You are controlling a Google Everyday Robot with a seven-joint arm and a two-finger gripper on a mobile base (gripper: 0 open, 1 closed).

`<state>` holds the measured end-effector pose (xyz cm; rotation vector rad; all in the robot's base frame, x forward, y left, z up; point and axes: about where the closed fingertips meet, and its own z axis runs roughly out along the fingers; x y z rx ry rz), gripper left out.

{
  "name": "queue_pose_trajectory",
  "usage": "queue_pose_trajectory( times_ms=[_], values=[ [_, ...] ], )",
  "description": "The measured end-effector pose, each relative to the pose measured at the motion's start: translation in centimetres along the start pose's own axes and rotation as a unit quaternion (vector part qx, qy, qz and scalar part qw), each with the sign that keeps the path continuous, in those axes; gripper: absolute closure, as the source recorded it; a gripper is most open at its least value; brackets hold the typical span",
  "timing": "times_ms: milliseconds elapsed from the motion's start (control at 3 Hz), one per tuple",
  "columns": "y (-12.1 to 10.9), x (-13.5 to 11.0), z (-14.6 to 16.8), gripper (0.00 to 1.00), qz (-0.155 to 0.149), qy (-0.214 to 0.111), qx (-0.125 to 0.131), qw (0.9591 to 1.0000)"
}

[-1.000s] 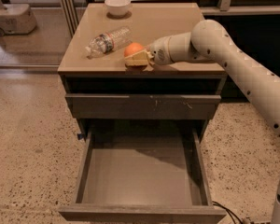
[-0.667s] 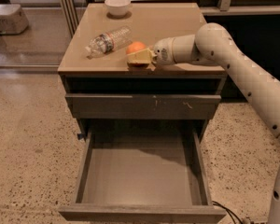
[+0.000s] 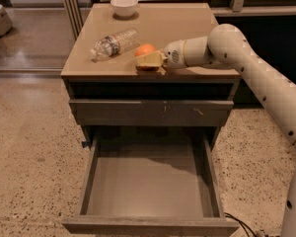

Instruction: Pick orange from middle drawer and place on counter

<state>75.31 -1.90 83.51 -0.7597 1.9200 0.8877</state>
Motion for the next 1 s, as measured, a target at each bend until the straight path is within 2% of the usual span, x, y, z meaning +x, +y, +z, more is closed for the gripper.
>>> queue_pose_trajectory(
  times_ms=[333, 667, 1000],
  values=[
    [0.01, 0.00, 0.00, 0.12, 0.000, 0.000, 0.000, 1.0000],
    [0.01, 0.00, 0.01, 0.00, 0.000, 0.000, 0.000, 1.0000],
    [0.01, 0.00, 0.01, 0.00, 0.000, 0.000, 0.000, 1.0000]
  ],
)
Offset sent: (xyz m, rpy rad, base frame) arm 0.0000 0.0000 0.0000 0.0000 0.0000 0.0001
